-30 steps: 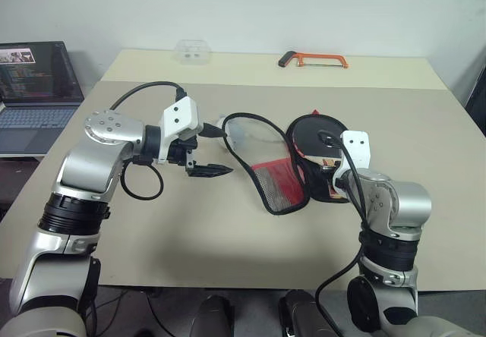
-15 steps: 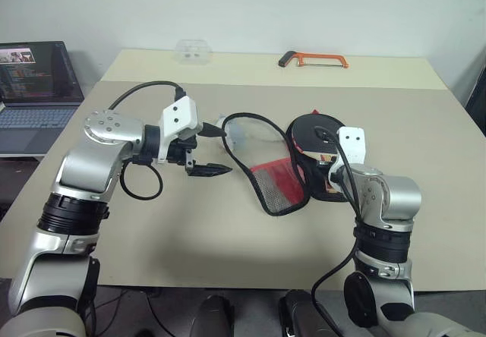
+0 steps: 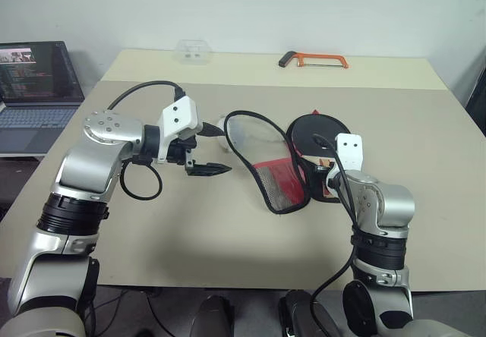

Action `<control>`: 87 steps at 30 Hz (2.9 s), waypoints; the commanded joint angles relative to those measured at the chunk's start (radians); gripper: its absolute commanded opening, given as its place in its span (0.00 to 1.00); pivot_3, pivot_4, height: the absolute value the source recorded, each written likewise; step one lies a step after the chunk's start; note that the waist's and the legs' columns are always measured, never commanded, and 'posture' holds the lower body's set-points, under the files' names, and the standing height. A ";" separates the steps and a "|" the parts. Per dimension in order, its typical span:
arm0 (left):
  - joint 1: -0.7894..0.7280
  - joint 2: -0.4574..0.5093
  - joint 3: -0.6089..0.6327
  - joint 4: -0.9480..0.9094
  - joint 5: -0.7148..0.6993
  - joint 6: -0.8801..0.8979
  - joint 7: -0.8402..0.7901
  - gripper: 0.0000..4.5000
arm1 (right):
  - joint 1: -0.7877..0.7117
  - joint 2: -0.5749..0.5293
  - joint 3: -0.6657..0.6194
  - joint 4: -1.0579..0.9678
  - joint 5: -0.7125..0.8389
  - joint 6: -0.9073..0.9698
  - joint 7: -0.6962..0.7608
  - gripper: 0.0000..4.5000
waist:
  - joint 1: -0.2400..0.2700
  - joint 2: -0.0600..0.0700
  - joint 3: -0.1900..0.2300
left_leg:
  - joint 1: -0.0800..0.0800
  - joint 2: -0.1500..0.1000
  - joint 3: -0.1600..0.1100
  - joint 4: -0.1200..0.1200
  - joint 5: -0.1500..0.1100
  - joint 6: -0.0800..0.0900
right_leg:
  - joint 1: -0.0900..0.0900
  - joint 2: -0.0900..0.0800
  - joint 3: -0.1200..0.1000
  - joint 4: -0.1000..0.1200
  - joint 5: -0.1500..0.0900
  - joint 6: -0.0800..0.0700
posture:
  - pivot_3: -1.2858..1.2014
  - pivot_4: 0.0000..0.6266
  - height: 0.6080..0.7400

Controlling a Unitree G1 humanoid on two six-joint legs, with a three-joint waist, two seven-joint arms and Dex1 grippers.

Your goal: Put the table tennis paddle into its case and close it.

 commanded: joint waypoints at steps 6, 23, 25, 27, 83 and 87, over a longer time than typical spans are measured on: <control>-0.016 0.018 0.004 -0.025 0.007 -0.015 -0.004 1.00 | 0.023 -0.027 0.018 0.025 -0.004 -0.060 0.009 0.24 | 0.000 -0.001 -0.001 | 0.000 0.000 0.000 0.000 0.000 0.000 | 0.000 0.000 0.000 0.000 0.000 0.000 | 0.52 0.24 1.00; 0.005 0.048 -0.044 0.031 0.092 -0.082 -0.018 1.00 | -0.015 -0.055 -0.024 -0.053 0.031 -0.022 0.037 0.99 | 0.000 -0.004 -0.003 | 0.001 0.000 0.000 0.000 0.000 0.000 | 0.001 0.000 0.000 0.001 0.000 0.000 | 0.52 0.24 1.00; 0.014 0.054 -0.066 0.059 0.143 -0.130 -0.001 1.00 | -0.035 -0.062 -0.040 -0.096 0.034 0.025 0.041 0.99 | 0.000 -0.004 -0.003 | 0.001 0.000 0.000 0.000 0.000 0.000 | 0.001 0.000 0.000 0.001 0.000 0.000 | 0.52 0.24 1.00; 0.015 0.051 -0.073 0.082 0.167 -0.155 0.008 1.00 | -0.051 -0.065 -0.052 -0.126 0.035 0.065 0.045 0.99 | 0.000 -0.004 -0.003 | 0.001 0.000 0.000 0.000 0.000 0.000 | 0.001 0.000 0.000 0.001 0.000 0.000 | 0.52 0.24 1.00; -0.465 -1.055 -0.219 1.150 0.408 -0.346 0.864 0.01 | 0.499 -1.069 -0.661 -0.250 0.877 -0.367 1.090 1.00 | 0.001 -0.010 0.002 | 0.018 -0.016 -0.027 -0.007 -0.003 0.004 | 0.024 0.001 0.005 -0.012 0.000 0.006 | 0.52 0.24 1.00; -0.453 -1.074 -0.253 1.228 0.469 -0.385 0.940 0.01 | 0.528 -1.050 -0.665 -0.283 0.907 -0.357 1.052 1.00 | 0.007 -0.009 0.002 | 0.019 -0.019 -0.032 -0.009 -0.002 0.004 | 0.026 -0.001 0.003 -0.013 0.001 0.005 | 0.52 0.24 1.00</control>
